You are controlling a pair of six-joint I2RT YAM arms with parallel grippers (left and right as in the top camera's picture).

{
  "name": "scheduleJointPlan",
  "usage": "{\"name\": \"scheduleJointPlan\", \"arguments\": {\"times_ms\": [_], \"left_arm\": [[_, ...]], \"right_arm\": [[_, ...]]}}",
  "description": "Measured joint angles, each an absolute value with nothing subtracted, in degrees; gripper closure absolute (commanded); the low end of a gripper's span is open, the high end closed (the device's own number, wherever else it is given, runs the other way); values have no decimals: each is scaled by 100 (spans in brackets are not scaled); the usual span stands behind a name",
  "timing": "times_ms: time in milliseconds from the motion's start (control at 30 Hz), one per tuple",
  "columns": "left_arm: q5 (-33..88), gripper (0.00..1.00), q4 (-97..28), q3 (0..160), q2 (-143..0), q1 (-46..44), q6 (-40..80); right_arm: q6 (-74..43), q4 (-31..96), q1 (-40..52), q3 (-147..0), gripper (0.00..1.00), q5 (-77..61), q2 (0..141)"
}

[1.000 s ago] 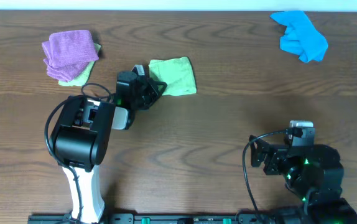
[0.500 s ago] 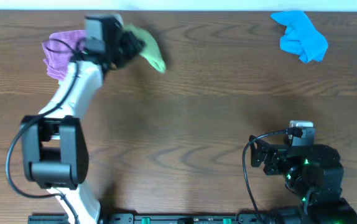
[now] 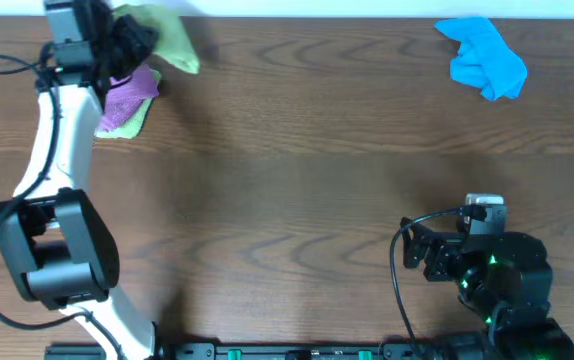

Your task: Fold the cloth

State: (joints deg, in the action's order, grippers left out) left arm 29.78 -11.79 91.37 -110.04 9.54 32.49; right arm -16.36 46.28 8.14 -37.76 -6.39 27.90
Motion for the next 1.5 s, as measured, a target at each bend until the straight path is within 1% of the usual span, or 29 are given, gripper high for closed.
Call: {"name": "scheduleJointPlan", "arguments": {"times_ms": [200, 333, 533, 1033, 1300, 1500], "left_arm": [[2790, 94, -1376, 9139, -11004, 1208, 2989], [2600, 94, -1612, 9139, -11004, 1229, 2720], [2316, 94, -1649, 9139, -11004, 1229, 2421], [2078, 94, -1678, 9144, -11579, 1275, 2320], [1649, 94, -2108, 9155, -11579, 1592, 2067], [1581, 93, -2220, 9155, -11579, 1739, 1911]], "right_arm": [[-1636, 4628, 814, -3776, 1, -637, 2790], [-1636, 4630, 814, -3776, 1, -637, 2790], [-1636, 4628, 814, -3776, 1, -637, 2790], [-1636, 4628, 814, -3776, 1, -637, 2790], [-1636, 4630, 814, -3776, 1, -637, 2790], [-1636, 4630, 814, -3776, 1, -637, 2790]]}}
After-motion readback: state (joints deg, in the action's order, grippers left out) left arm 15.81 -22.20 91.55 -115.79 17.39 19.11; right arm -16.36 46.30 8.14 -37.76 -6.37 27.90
